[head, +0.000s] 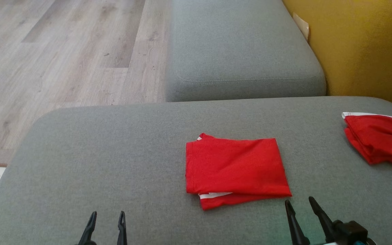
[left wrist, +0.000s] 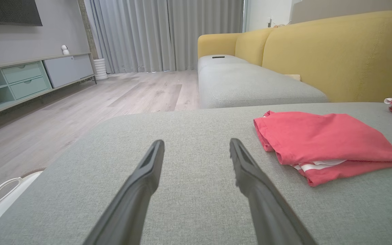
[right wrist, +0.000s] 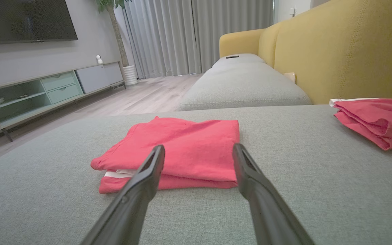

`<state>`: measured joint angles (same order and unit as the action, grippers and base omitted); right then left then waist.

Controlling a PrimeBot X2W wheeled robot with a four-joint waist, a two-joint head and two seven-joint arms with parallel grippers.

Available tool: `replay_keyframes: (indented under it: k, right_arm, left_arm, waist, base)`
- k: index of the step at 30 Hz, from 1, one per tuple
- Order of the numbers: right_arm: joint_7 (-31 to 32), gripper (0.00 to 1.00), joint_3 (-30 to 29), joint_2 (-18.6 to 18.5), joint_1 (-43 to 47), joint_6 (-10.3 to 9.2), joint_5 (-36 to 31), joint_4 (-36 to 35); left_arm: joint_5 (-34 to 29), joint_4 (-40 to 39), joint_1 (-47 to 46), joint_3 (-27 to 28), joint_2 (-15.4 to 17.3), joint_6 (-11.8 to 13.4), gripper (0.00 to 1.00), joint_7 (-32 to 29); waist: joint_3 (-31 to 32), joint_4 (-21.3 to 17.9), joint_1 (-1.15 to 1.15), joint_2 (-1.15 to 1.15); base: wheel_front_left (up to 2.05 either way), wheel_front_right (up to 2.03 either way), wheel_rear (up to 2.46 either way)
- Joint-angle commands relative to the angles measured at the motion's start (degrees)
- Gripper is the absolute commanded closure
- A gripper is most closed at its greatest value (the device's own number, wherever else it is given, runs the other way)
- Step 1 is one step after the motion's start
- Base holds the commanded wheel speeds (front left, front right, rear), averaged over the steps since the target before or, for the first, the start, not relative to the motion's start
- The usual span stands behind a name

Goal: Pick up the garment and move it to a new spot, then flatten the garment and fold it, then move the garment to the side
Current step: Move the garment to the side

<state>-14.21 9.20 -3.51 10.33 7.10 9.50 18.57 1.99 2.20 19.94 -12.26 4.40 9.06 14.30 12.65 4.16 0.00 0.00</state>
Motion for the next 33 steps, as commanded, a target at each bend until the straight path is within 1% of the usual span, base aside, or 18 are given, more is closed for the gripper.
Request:
replay_keyframes:
  k: [1,15,20,23,28,31,32,33]
  right_arm:
    - [-0.78,0.0,1.34,-0.31,-1.5,0.39,-0.58,-1.97]
    - [-0.79,0.0,1.28,-0.9,-1.08,0.39,-1.11,-2.77]
    - [-0.79,0.0,1.35,-2.0,-2.48,0.39,-0.66,-3.16]
    - [-0.79,0.0,-0.32,-2.37,-4.41,0.39,-0.5,-3.44]
    - [-0.79,0.0,-1.7,-3.94,-10.62,0.39,0.59,0.04]
    - [0.02,0.0,-3.05,-4.89,-15.6,0.39,3.71,5.52]
    - [0.02,0.0,-3.05,-4.89,-15.6,0.39,3.71,5.52]
    - [1.12,0.0,-3.13,-5.39,-17.49,0.39,5.02,7.38]
  left_arm:
    - [-0.69,-1.77,-2.49,1.45,-0.78,0.06,0.0,0.7]
    - [-0.84,-2.52,-2.98,0.97,-0.99,0.0,0.0,0.7]
    - [-1.03,-2.6,-3.94,0.47,-1.06,-0.11,0.0,0.7]
    - [-1.19,-2.83,-4.81,-0.2,-1.11,-0.26,0.0,0.7]
    - [-1.4,-3.07,-6.36,-1.4,-1.18,-0.59,0.0,0.7]
    - [-1.5,-2.81,-7.69,-2.19,-1.21,-1.02,0.0,0.7]
    - [-1.5,-2.81,-7.69,-2.19,-1.21,-1.02,0.0,0.7]
    - [-1.48,-2.68,-8.2,-2.36,-1.22,-1.13,0.0,0.7]
  waist:
    - [-0.14,0.0,0.0,0.0]
    - [-2.74,0.04,0.0,0.0]
    - [-5.01,0.63,0.0,0.0]
    - [-6.61,1.02,0.0,0.0]
    - [-9.31,1.31,0.0,0.0]
    - [-10.66,1.65,0.0,0.0]
    - [-10.66,1.65,0.0,0.0]
    - [-11.06,1.82,0.0,0.0]
  base:
    - [0.0,0.0,0.0]
    - [0.0,0.0,0.0]
    - [0.0,0.0,0.0]
    - [0.0,0.0,0.0]
    - [0.0,0.0,0.0]
    - [0.0,0.0,0.0]
    - [0.0,0.0,0.0]
    - [0.0,0.0,0.0]
